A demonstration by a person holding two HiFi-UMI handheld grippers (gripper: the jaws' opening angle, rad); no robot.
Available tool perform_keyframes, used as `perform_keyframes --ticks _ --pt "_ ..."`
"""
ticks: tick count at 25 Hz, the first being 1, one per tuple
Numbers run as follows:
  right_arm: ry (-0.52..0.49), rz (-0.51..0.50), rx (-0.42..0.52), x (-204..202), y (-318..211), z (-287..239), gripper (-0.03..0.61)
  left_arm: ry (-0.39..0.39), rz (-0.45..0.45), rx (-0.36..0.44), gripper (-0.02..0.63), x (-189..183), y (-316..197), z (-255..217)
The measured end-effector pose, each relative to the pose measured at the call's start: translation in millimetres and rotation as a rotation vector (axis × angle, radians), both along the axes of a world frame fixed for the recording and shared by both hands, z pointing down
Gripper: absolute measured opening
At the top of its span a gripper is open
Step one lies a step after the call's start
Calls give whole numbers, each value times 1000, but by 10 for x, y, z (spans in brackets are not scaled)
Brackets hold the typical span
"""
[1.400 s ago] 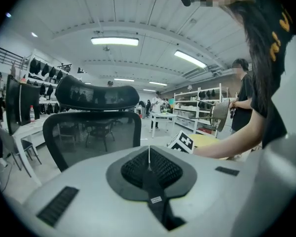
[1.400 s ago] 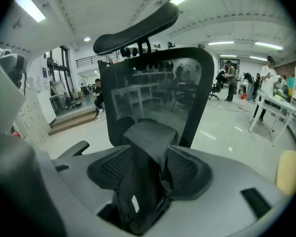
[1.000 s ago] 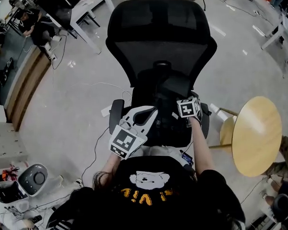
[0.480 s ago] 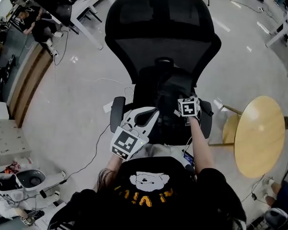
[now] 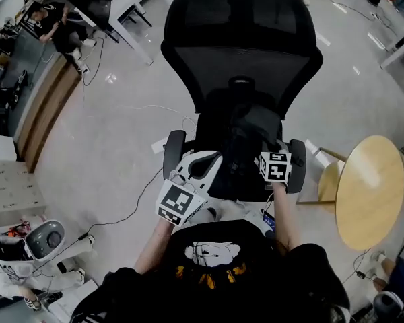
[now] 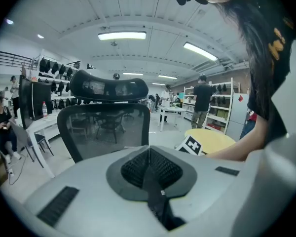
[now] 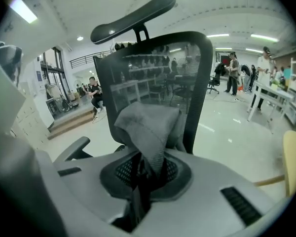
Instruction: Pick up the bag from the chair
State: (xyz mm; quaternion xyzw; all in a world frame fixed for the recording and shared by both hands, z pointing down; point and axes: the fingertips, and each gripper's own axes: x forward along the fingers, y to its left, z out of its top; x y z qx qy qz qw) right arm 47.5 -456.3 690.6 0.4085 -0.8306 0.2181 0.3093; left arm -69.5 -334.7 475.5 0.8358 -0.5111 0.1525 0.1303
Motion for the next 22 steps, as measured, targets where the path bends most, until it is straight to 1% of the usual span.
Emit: perform_keyframes --ticks 4,12,18,22 --pt "-71 20 -8 1 301 -256 11 4 -22 16 11 -69 136 -61" --pt "-127 34 12 -67 929 -755 8 25 -25 47 11 -187 608 -173" --pt "-141 4 100 -222 1362 -1322 8 35 -8 76 11 -319 1022 -306" --pt "-163 18 162 -219 1683 -1668 8 44 17 88 11 -378 1337 -325"
